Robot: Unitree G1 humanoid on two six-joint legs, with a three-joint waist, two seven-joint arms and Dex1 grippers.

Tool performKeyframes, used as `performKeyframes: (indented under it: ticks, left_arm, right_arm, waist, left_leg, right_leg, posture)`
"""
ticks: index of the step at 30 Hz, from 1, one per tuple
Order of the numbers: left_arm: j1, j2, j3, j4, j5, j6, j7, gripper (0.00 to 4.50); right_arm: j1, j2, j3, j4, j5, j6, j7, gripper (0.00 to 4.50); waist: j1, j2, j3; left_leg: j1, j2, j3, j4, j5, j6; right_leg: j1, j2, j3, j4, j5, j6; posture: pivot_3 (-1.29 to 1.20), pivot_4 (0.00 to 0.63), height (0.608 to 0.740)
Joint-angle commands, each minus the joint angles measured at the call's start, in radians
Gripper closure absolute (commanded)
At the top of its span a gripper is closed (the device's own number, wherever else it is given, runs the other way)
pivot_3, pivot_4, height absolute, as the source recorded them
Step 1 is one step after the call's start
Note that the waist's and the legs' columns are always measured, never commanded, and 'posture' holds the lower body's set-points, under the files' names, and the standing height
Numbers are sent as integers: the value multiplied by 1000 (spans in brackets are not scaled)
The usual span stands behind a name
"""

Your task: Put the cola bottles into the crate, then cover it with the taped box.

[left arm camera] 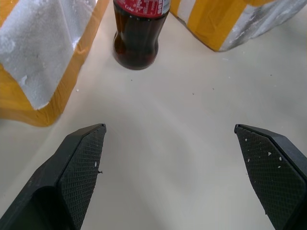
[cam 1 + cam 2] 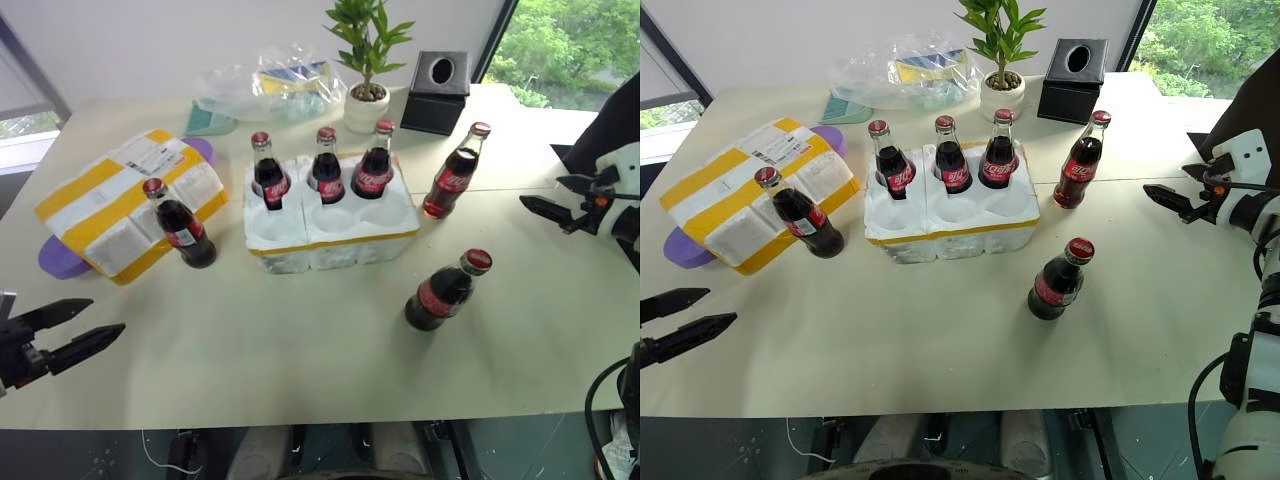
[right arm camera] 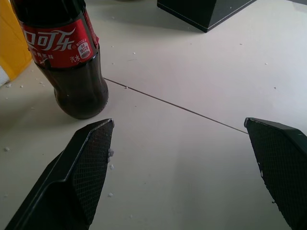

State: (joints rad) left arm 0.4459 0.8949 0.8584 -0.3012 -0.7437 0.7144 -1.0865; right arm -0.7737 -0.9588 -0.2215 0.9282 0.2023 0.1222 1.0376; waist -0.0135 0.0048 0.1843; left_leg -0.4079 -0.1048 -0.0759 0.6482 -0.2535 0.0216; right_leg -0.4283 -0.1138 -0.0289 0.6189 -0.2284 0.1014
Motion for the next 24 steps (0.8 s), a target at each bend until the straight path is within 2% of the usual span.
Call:
performKeyframes:
  ticks: [1,16,24]
  left_arm:
    - [-20,-3,8,-28,-9,-11,15,18]
    - [-66,-16,-33,-30,-12,-7,46,18]
    - [-156,-28,-74,-19,-38,8,94,18]
  right_arm:
    - [-16,-13,-30,-26,21,-10,-1,0]
    - [3,-40,-42,-63,30,29,29,0]
    - [-1,-97,-39,-126,63,98,174,0]
  waist:
    - [0,0,0]
    - [0,0,0]
    - [2,0,0]
  left_leg:
    - [0,0,0,0,0,0]
    - [0,0,0,1,0,0]
    - [0,0,0,1,0,0]
  right_leg:
    - [0,0,0,0,0,0]
    - [0,0,0,1,0,0]
    - [0,0,0,1,1,1]
  posture:
    - [0,150,740]
    - [0,150,740]
    - [0,150,740]
